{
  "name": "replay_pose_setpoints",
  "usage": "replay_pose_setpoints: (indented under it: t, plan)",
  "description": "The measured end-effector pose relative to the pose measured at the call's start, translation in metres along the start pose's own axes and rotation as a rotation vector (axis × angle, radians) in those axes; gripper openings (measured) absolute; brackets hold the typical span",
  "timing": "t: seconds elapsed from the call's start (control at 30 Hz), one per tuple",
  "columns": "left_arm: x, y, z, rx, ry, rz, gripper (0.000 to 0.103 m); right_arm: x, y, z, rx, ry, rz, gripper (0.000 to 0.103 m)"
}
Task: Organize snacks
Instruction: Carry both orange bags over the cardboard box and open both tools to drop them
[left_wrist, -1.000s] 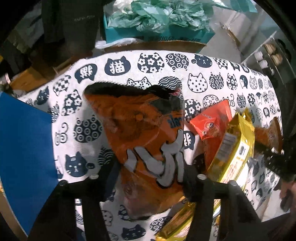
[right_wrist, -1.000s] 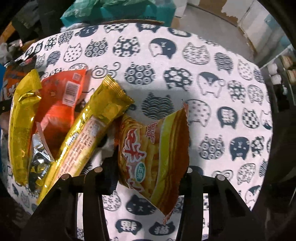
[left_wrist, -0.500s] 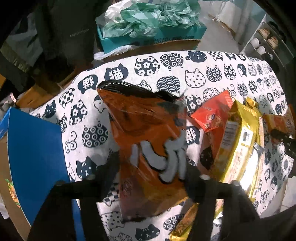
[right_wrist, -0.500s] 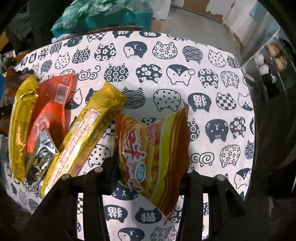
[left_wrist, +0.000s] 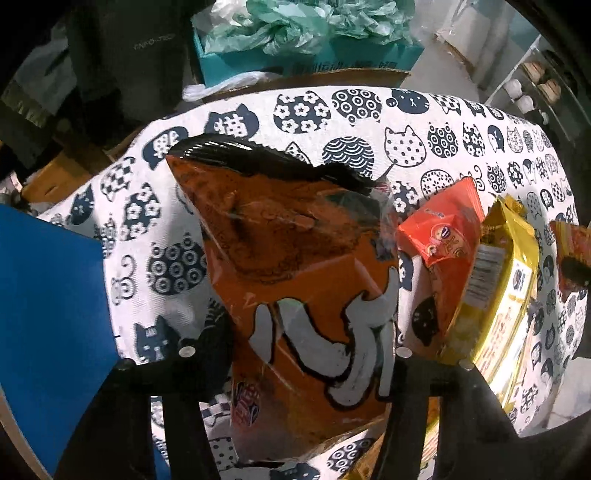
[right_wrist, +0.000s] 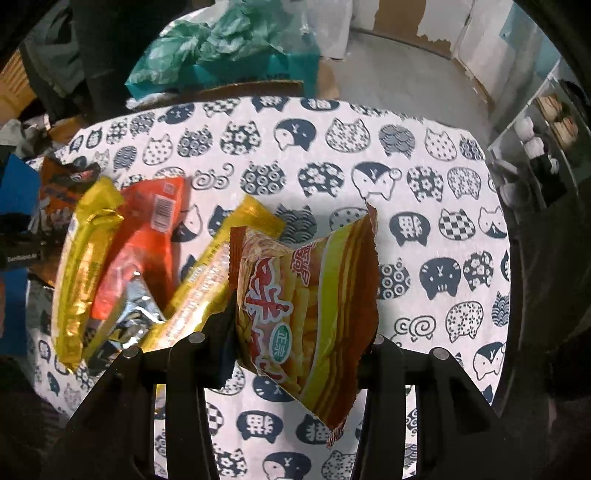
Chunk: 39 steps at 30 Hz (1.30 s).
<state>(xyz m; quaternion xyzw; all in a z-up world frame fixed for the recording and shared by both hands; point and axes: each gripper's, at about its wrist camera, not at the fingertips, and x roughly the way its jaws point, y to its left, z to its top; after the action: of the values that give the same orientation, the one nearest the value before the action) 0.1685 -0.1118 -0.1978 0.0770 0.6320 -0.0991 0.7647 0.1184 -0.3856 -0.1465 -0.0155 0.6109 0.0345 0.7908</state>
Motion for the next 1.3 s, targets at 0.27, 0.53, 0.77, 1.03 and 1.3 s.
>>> replay_pose_setpoints:
  t: [0.27,0.53,0.77,1.03,1.3]
  plan:
    - [-0.038,0.000,-0.014,0.034,-0.073,0.050,0.059,-0.027,0.028,0.009,-0.039,-0.053,0.022,0.042]
    - [-0.089,0.003,-0.033,0.072,-0.178,0.082,0.059,-0.062,0.063,0.016,-0.085,-0.096,0.069,0.042]
    - [-0.129,0.021,-0.051,0.076,-0.248,0.082,0.059,-0.084,0.095,0.020,-0.139,-0.137,0.096,0.042]
    - [-0.160,0.047,-0.080,0.064,-0.295,0.087,0.059,-0.100,0.133,0.025,-0.202,-0.162,0.136,0.042]
    - [-0.185,0.069,-0.097,0.059,-0.364,0.124,0.059,-0.116,0.179,0.035,-0.257,-0.182,0.179,0.042]
